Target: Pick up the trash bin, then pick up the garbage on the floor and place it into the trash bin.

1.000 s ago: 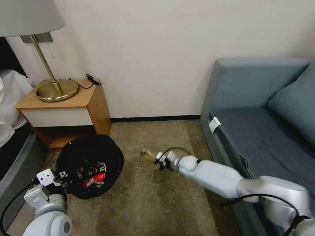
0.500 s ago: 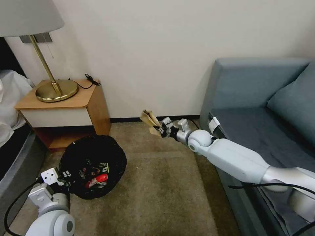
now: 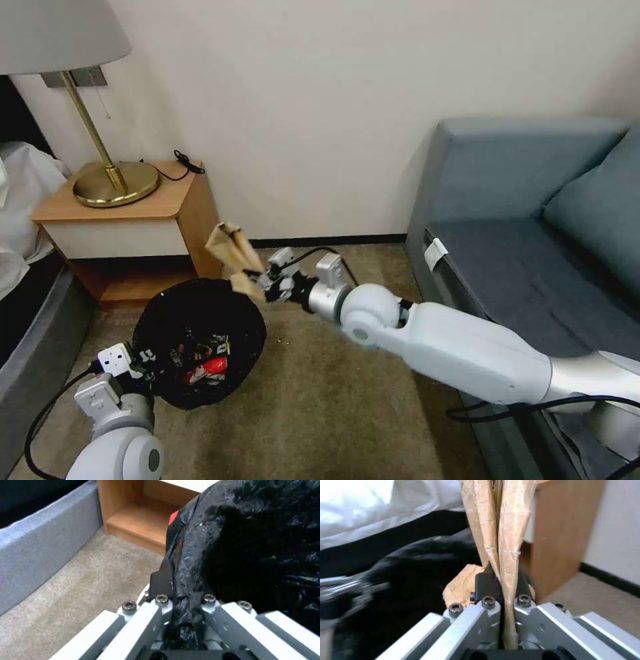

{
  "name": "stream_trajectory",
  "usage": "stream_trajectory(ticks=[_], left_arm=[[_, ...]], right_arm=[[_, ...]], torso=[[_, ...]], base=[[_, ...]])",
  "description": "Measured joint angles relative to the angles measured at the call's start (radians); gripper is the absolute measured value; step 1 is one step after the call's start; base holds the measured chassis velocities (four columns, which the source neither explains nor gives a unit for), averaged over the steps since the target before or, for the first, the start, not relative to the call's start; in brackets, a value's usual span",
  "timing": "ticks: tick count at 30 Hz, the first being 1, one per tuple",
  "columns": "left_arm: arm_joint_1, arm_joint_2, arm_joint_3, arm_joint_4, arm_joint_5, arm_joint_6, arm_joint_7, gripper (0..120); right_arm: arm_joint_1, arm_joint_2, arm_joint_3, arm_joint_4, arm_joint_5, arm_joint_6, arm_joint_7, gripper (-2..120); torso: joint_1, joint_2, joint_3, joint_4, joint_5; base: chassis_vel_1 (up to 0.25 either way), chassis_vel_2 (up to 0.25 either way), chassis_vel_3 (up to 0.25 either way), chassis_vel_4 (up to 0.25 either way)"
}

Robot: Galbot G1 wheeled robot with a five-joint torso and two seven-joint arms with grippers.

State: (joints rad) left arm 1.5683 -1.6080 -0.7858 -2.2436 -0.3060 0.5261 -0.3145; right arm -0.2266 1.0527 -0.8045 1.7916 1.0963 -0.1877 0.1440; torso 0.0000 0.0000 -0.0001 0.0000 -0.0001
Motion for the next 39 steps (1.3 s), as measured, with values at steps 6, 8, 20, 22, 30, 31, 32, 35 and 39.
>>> stream_trajectory(ticks=[6, 8, 20, 22, 30, 31, 32, 35, 39], left_arm=[[-0.002, 0.000, 0.004, 0.000, 0.006, 0.000, 0.000, 3], [-0.004, 0.000, 0.012, 0.001, 0.012, -0.001, 0.000, 3], [-0.002, 0.000, 0.030, -0.002, 0.030, -0.004, 0.002, 3], [-0.002, 0.000, 0.029, -0.002, 0.030, -0.004, 0.002, 3], [-0.002, 0.000, 0.023, -0.001, 0.025, -0.006, 0.002, 3], [-0.002, 0.000, 0.023, -0.001, 0.025, -0.006, 0.002, 3], [-0.003, 0.000, 0.021, -0.001, 0.024, -0.006, 0.002, 3], [-0.003, 0.000, 0.020, 0.000, 0.021, -0.006, 0.002, 3], [-0.003, 0.000, 0.021, 0.002, 0.021, -0.006, 0.002, 3]], right_arm=[[-0.004, 0.042, -0.057, 0.010, -0.004, -0.003, 0.017, 0], [-0.003, 0.071, -0.090, -0.009, -0.015, -0.002, 0.021, 0], [0.018, 0.173, -0.178, -0.163, -0.073, 0.012, 0.041, 0], [0.018, 0.178, -0.183, -0.168, -0.078, 0.010, 0.055, 0], [0.019, 0.187, -0.197, -0.180, -0.098, 0.005, 0.105, 24], [0.019, 0.187, -0.197, -0.180, -0.098, 0.005, 0.105, 24], [0.019, 0.187, -0.197, -0.178, -0.101, 0.005, 0.107, 30], [0.017, 0.185, -0.189, -0.172, -0.103, 0.008, 0.108, 44], [0.012, 0.180, -0.186, -0.168, -0.107, 0.010, 0.109, 57]], torso=[[0.000, 0.000, 0.000, 0.0000, 0.0000], [0.000, 0.000, 0.000, 0.0001, 0.0000], [0.000, 0.000, 0.000, 0.0001, 0.0000], [0.000, 0.000, 0.000, 0.0001, 0.0000], [0.000, 0.000, 0.000, 0.0001, 0.0000], [0.000, 0.000, 0.000, 0.0001, 0.0000], [0.000, 0.000, 0.000, 0.0000, 0.0000], [0.000, 0.000, 0.000, 0.0001, 0.0000], [0.000, 0.000, 0.000, 0.0000, 0.0001]], base=[[0.000, 0.000, 0.000, 0.000], [0.000, 0.000, 0.000, 0.000], [0.000, 0.000, 0.000, 0.000], [0.000, 0.000, 0.000, 0.000], [0.000, 0.000, 0.000, 0.000], [0.000, 0.000, 0.000, 0.000], [0.000, 0.000, 0.000, 0.000], [0.000, 0.000, 0.000, 0.000], [0.000, 0.000, 0.000, 0.000]])
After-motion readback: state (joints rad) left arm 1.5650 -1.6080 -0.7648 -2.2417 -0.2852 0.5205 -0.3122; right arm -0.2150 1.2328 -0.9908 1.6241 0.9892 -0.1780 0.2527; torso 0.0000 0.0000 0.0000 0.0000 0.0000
